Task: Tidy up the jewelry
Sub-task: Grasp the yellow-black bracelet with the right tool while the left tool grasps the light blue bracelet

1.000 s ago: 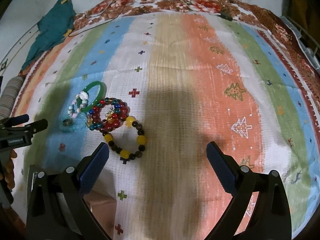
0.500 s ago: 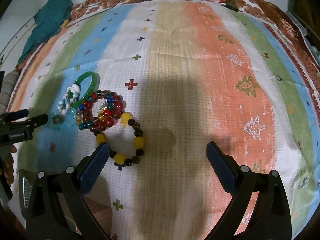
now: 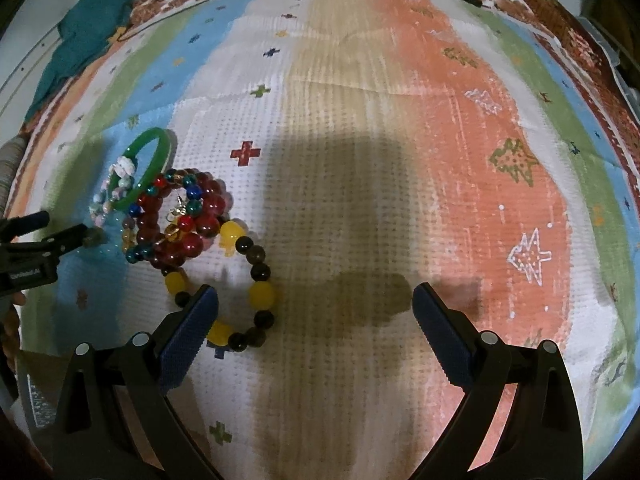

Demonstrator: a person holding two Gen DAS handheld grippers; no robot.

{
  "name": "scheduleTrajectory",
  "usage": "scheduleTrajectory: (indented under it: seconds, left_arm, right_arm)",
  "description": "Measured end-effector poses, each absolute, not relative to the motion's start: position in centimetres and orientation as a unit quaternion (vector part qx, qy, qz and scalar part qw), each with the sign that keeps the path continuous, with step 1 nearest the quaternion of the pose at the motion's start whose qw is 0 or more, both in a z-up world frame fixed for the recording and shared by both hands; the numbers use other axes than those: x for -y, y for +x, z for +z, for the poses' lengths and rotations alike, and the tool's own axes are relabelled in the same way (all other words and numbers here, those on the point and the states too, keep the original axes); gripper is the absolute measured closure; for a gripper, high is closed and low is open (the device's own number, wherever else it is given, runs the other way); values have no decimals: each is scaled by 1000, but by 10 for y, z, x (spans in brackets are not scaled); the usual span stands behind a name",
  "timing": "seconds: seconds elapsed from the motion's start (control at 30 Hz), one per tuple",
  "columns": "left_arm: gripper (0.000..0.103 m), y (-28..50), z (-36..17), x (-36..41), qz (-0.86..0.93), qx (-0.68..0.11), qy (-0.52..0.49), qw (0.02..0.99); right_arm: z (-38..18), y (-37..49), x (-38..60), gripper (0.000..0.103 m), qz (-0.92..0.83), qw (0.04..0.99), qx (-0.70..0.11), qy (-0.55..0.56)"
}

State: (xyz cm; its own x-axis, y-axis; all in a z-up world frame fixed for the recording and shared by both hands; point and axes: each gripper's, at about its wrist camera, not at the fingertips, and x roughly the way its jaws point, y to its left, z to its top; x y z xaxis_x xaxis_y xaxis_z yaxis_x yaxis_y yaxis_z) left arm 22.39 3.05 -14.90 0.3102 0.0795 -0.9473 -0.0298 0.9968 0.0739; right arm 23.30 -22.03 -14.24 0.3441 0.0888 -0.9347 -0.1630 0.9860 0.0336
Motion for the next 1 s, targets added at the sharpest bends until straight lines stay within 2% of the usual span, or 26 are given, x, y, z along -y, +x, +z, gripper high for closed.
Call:
scheduleTrajectory:
  seconds: [0.17, 0.27, 0.33, 0.37, 0.43, 0.47, 0.53, 0.57, 0.6, 0.7, 1.0]
  left_arm:
    - [6, 227, -153, -28, 33, -588, 23, 808]
    - [17, 227, -151, -29, 20, -588, 19, 809]
    - [32, 227, -149, -30, 20, -587, 15, 809]
    - [36, 227, -148, -30, 19, -586, 13, 810]
    - [49, 227, -148, -29, 19, -585, 12, 810]
    - [53, 227, -148, -30, 20, -585, 13, 811]
    - [71, 226, -148, -30, 21, -584, 12, 811]
    - [77, 225, -148, -31, 23, -585, 11, 810]
    - [90, 224, -147, -32, 23, -586, 10, 810]
    - [92, 224, -146, -36, 23, -587, 6, 809]
    - [92, 217, -122, -35, 13, -575, -11, 818]
  right_arm:
    - [-148, 238, 220, 5, 71, 819, -568, -40]
    - [-146, 239, 219, 18, 68, 823, -563, -43]
    - [-144, 239, 218, 31, 69, 823, -561, -47]
    - [-143, 239, 218, 34, 68, 824, -560, -49]
    - [-142, 239, 218, 49, 73, 825, -559, -49]
    - [-142, 238, 217, 54, 77, 825, -558, -49]
    - [-140, 236, 214, 79, 83, 826, -555, -52]
    - [-139, 236, 213, 84, 79, 829, -552, -53]
    - [-138, 236, 213, 88, 74, 830, -550, -54]
    - [-139, 234, 212, 91, 75, 832, -546, -61]
    - [-121, 226, 215, 91, 90, 838, -536, -49]
